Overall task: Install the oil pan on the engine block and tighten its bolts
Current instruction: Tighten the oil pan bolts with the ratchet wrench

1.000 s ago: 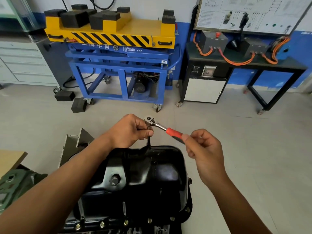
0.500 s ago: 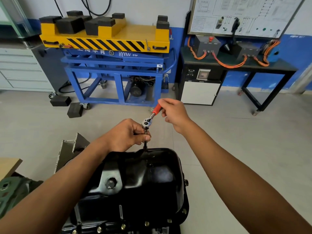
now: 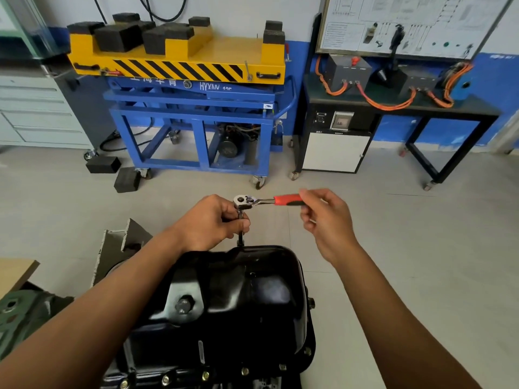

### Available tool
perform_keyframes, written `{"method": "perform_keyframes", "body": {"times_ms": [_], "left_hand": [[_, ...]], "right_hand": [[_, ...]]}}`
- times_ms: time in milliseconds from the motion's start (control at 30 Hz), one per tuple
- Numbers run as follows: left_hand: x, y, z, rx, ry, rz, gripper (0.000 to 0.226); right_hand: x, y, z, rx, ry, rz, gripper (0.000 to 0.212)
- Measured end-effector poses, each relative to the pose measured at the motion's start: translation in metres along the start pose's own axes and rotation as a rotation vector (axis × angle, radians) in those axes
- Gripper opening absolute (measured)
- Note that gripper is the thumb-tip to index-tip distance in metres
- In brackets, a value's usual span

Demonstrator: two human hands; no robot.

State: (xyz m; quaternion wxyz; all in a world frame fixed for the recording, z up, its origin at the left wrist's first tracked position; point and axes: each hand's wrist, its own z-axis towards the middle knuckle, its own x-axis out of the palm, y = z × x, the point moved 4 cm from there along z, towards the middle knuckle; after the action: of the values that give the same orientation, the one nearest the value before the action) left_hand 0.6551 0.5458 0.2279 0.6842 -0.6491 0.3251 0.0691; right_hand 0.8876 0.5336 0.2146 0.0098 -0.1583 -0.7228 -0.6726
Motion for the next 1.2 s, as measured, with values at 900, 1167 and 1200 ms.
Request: {"method": "perform_keyframes", "body": {"times_ms": [900,1167,1200], "left_hand": [[0.004,-0.005,0.001,0.031,0.115,-0.014,0.011],[0.004,-0.010,-0.001,0.025,0.137,-0.031,0.012],[0.004,-0.010,-0.001,0.022,0.138,-0.031,0.011]], "right_hand": [[0.001,0.010,-0.004,0.104,-0.028,-0.068,0.012],[0.056,0.004,0.052,0.116,0.062,-0.117,0.018],[0.062,0.004,0.056,0.109,0.095,-0.135,0.018]]}}
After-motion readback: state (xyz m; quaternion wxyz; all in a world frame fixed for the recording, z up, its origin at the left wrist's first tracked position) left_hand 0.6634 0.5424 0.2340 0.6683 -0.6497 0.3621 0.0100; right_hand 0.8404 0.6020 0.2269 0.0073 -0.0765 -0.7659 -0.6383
